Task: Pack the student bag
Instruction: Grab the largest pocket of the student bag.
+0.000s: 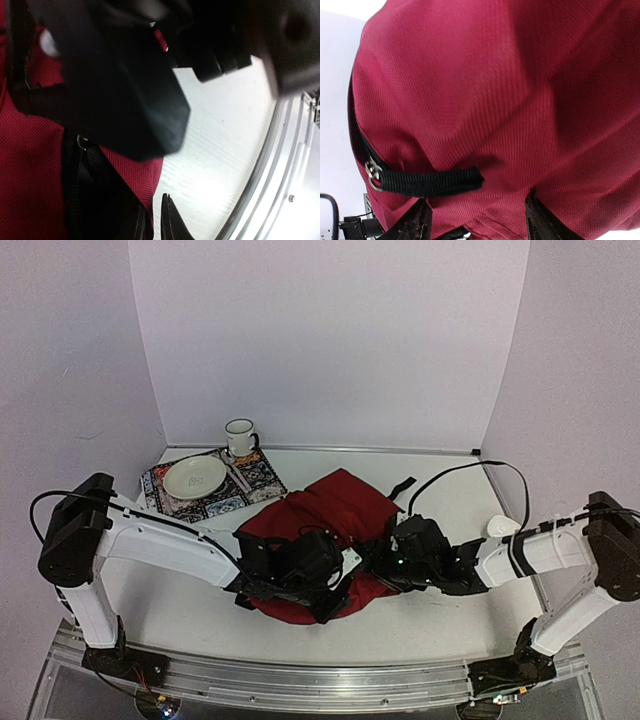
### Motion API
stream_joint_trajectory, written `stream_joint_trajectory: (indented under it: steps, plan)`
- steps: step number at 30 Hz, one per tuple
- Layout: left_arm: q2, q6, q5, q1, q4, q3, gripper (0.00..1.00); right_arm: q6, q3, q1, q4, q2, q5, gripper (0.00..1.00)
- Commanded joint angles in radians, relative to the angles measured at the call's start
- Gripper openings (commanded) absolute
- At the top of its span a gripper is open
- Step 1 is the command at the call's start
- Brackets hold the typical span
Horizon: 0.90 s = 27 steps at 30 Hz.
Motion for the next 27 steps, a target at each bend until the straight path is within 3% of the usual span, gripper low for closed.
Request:
stream_joint_trajectory:
  steps: [1,4,15,20,27]
  plan:
    - [0.002,-0.024,0.089,-0.005,0.117,0.023,0.12,-0.019,-0.02,-0.001,-0.031,-0.067,0.004,0.64]
    - [-0.011,-0.033,0.101,-0.014,0.148,0.009,0.13,-0.021,-0.033,0.0,-0.055,-0.094,0.008,0.64]
    - [-0.119,-0.161,-0.121,-0.013,0.139,-0.066,0.21,-0.072,-0.017,-0.001,-0.181,-0.174,-0.001,0.68]
    - [-0.143,-0.198,-0.127,0.002,0.137,-0.086,0.26,-0.086,-0.015,0.0,-0.194,-0.176,-0.003,0.69]
    - [-0.091,-0.211,-0.061,0.038,0.125,-0.063,0.21,-0.094,-0.004,-0.001,-0.196,-0.173,-0.006,0.69]
